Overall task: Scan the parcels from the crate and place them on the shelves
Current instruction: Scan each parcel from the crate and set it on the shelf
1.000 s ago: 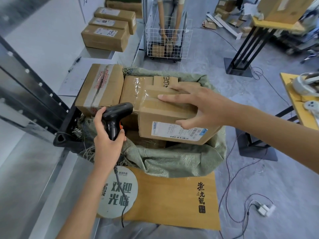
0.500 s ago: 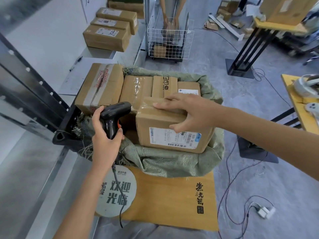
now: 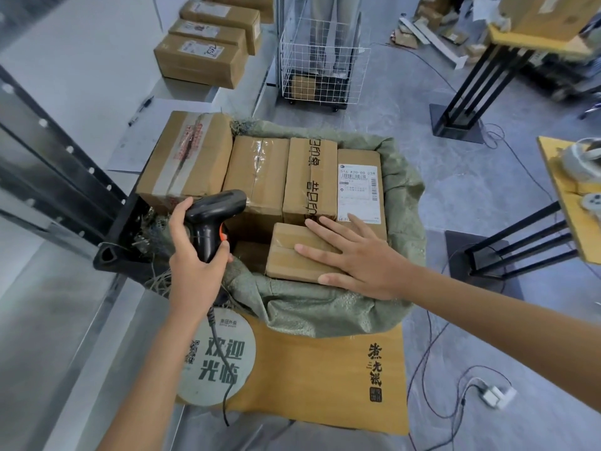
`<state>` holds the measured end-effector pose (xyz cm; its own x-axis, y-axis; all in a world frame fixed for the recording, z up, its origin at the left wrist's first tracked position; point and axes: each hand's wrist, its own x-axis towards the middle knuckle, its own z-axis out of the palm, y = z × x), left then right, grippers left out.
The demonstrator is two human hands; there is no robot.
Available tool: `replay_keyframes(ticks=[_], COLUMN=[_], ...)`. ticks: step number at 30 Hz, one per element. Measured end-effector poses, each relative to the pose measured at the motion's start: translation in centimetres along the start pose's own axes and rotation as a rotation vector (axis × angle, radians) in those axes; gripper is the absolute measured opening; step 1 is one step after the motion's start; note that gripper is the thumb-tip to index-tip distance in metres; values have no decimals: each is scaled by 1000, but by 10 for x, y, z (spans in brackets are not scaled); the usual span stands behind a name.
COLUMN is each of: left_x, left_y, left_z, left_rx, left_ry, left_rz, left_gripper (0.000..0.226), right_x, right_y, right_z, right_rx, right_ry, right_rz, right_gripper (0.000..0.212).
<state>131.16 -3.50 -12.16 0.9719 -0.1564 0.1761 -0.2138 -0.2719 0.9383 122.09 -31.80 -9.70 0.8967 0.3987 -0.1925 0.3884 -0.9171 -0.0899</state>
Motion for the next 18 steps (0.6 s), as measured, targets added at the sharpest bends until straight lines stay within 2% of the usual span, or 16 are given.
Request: replay_keyframes(ticks=[15, 18], left_x=[-1, -1], left_y=[-2, -2], left_z=[1, 0], left_rx=[-14, -2], left_ry=[-7, -2], left_rz=[-21, -4], left_gripper=[84, 85], right_x=[5, 3], right_y=[7, 2], right_z=[19, 16], right_rx=[26, 103], right_ry=[-49, -23], right_rz=[14, 44], right_gripper=[54, 55])
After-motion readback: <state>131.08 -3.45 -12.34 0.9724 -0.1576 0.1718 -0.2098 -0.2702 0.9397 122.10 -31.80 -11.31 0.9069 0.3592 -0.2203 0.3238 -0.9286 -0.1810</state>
